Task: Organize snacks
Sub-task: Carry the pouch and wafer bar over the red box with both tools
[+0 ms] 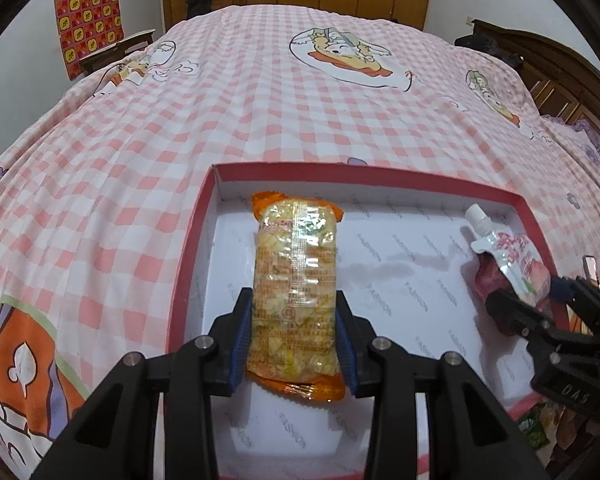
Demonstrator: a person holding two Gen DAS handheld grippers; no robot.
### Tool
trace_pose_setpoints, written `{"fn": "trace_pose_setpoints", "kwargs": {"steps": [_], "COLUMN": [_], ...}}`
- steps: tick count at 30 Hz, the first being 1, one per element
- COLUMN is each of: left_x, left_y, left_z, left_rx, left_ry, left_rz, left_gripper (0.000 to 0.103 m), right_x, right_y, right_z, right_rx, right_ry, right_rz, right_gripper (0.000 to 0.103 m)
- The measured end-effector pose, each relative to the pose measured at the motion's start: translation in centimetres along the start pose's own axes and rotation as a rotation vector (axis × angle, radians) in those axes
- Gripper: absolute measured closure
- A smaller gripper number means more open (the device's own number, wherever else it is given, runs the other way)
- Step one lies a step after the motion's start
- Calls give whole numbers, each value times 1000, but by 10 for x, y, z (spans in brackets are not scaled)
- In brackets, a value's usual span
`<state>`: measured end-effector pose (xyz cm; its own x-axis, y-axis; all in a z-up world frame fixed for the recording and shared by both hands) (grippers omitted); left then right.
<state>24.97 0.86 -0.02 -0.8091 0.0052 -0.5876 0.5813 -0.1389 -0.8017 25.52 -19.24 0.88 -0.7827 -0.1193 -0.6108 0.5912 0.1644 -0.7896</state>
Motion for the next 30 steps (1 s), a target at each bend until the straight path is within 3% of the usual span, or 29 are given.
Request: {"fn": "trace_pose_setpoints", "kwargs": {"steps": [12,30], "left_x": [2,2], "left_y": [4,5], "left_z": [3,4], "left_rx": [-28,-41], "left_ry": [-3,1], "left_rz": [-6,-3], "left_gripper": [64,62], "right_x": [0,0], "right_y": [13,15], "right_z": [3,3], "right_rx": [38,69], "right_ry": [-111,-114], "right_rz": [34,44], "right_gripper": [33,33]}}
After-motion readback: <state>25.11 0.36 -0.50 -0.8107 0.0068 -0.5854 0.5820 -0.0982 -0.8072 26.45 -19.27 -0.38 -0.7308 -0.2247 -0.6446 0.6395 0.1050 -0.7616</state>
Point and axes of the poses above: each gripper's, at about its wrist camera, not at the fingertips, and y roughly the way its jaws point, z to its right, x to its underside, the point moved 7 cm from there along y, roughly the way its jaws point, and after that the axes turned 5 degrees about x, right-handed, at the moved point
